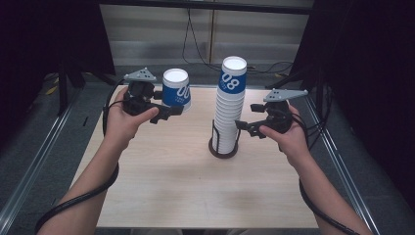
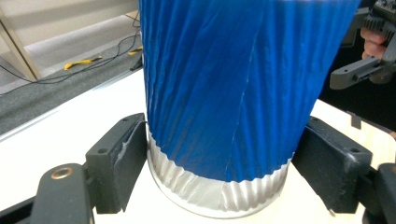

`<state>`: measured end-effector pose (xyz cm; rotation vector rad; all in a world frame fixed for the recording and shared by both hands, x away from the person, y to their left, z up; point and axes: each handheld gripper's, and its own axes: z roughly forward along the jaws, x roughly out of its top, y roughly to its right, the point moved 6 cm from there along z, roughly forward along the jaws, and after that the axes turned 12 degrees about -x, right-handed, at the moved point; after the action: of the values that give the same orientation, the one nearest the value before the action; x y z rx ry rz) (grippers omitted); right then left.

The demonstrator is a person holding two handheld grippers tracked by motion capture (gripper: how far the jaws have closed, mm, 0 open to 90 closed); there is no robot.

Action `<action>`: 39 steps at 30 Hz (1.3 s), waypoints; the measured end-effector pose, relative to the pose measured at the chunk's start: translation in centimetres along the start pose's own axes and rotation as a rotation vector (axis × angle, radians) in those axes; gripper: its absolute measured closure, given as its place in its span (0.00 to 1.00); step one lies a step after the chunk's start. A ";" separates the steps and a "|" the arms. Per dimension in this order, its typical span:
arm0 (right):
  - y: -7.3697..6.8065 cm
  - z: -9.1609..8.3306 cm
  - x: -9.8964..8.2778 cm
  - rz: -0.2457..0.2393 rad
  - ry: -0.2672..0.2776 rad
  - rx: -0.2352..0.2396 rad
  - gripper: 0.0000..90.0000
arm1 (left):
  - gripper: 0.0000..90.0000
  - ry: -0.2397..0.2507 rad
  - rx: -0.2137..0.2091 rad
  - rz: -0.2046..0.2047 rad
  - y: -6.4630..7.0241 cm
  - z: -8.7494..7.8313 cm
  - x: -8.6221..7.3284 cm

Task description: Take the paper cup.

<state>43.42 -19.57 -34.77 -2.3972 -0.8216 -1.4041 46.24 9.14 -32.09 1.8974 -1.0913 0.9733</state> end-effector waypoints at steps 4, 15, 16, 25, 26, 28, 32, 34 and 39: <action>0.0 -0.1 -0.5 -0.014 -0.009 0.005 0.14 | 0.24 -0.021 -0.006 0.003 0.0 0.3 -0.7; -0.4 -0.2 -1.6 -0.028 -0.022 0.018 0.14 | 0.24 -0.077 -0.023 0.015 0.5 1.2 -2.4; -0.5 -0.2 -1.7 -0.028 -0.025 0.020 0.14 | 0.24 -0.085 -0.021 0.016 0.5 1.2 -2.6; -1.1 0.2 -2.2 -0.060 -0.047 0.034 0.15 | 0.24 -0.139 -0.026 0.027 0.6 1.2 -3.7; -1.2 0.3 -2.3 -0.063 -0.050 0.037 0.14 | 0.24 -0.150 -0.022 0.036 0.6 1.2 -3.8; -1.3 0.4 -2.4 -0.075 -0.060 0.045 0.15 | 0.24 -0.164 -0.027 0.037 0.6 1.2 -4.2; -1.8 0.7 -2.7 -0.099 -0.073 0.057 0.15 | 0.24 -0.206 -0.029 0.047 0.6 1.3 -5.1; -2.2 0.8 -2.8 -0.113 -0.086 0.063 0.15 | 0.24 -0.213 -0.027 0.048 0.7 1.3 -5.4; -2.8 1.1 -3.2 -0.151 -0.108 0.072 0.15 | 0.24 -0.240 -0.040 0.049 0.8 1.2 -6.0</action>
<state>41.34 -17.87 -38.25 -2.4173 -1.0816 -1.2814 43.70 9.87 -37.68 2.0004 -1.2901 0.7576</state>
